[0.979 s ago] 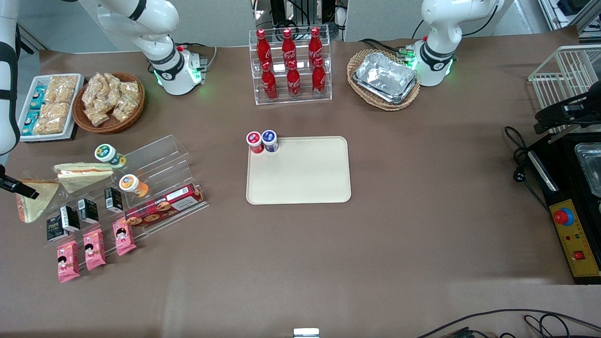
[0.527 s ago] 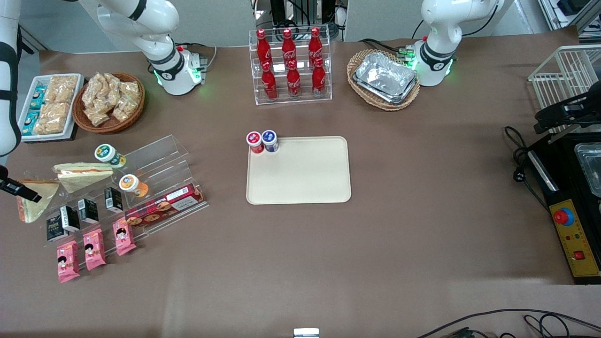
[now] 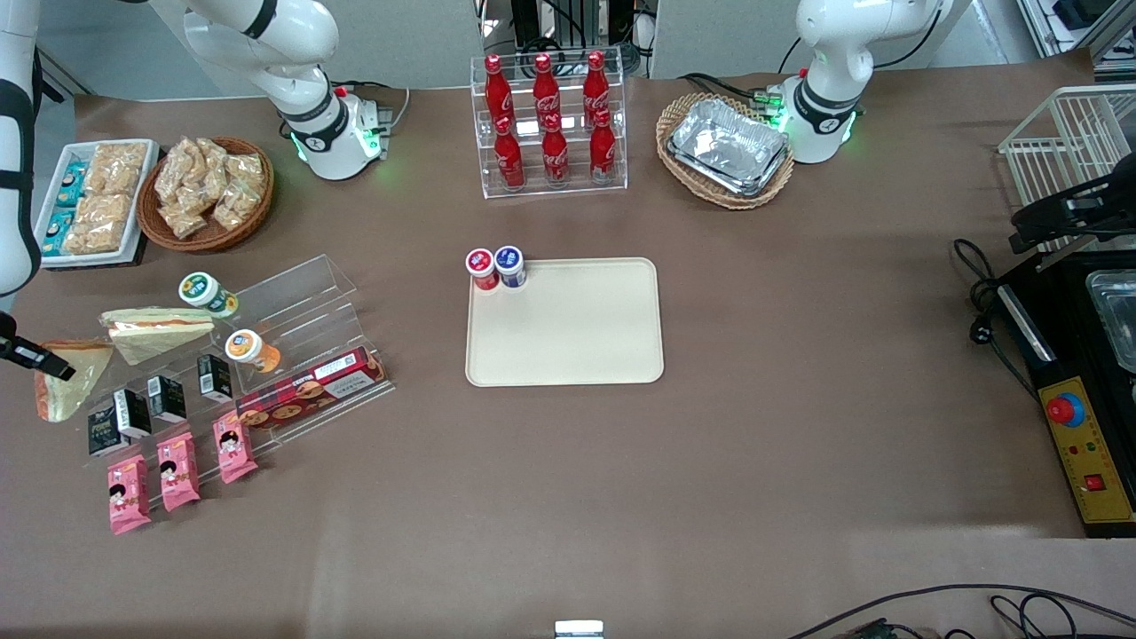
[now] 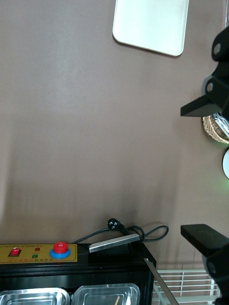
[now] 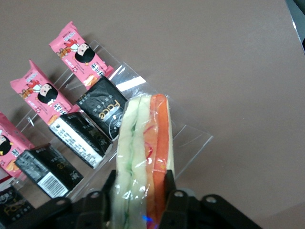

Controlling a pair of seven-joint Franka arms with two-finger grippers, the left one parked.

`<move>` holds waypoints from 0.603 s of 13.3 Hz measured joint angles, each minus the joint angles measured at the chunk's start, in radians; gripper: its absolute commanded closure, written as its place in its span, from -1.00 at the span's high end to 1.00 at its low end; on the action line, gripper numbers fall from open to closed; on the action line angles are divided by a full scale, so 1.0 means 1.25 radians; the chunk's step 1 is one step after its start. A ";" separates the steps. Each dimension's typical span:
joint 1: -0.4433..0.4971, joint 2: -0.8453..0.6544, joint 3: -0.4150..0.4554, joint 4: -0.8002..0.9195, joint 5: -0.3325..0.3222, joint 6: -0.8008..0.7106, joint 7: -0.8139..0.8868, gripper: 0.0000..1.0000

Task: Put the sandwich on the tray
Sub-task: 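Lift the sandwich with the right gripper out of the rack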

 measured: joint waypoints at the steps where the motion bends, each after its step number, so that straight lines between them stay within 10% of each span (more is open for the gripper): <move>1: 0.000 -0.001 0.000 0.000 0.000 0.000 -0.019 -0.21; 8: 0.002 -0.011 0.003 0.157 0.001 -0.255 -0.114 -0.21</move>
